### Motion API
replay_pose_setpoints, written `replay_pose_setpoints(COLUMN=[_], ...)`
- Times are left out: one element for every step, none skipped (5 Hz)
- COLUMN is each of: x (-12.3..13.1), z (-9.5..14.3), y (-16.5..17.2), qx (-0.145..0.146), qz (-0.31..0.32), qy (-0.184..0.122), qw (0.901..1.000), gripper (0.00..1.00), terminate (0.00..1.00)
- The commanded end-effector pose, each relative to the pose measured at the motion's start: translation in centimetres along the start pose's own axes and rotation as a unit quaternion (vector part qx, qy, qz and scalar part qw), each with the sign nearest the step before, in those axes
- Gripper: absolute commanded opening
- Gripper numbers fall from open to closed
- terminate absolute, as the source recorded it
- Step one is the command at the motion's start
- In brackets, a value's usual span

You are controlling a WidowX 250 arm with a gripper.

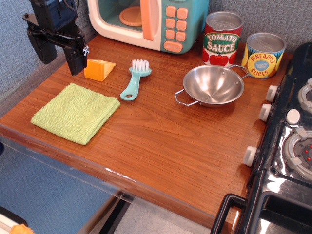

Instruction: Move brush in front of silver bowl and right of cloth.

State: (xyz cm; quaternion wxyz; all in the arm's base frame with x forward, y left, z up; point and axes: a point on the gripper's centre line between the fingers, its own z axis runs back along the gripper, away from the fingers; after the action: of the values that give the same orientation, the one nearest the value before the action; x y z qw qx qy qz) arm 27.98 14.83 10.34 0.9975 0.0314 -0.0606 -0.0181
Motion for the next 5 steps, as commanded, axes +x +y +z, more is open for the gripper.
replay_pose_setpoints(x=[0.0,2.0,5.0,7.6,9.4], z=[0.0,-1.1,-1.7,-1.8,-2.8], y=[0.0,-1.4,-2.8,-3.7,-3.9], qx=[0.0,0.002,-0.009,-0.011,-0.006], qz=[0.0,0.026,0.063,0.096,0.115], qy=[0.0,-0.011,-0.02,-0.035,-0.033], qw=[1.0,0.9996,0.9978,0.9947,0.9928], gripper=[1.0,1.0,1.0,1.0,1.0], terminate=[0.0,0.0,0.0,0.0,0.0])
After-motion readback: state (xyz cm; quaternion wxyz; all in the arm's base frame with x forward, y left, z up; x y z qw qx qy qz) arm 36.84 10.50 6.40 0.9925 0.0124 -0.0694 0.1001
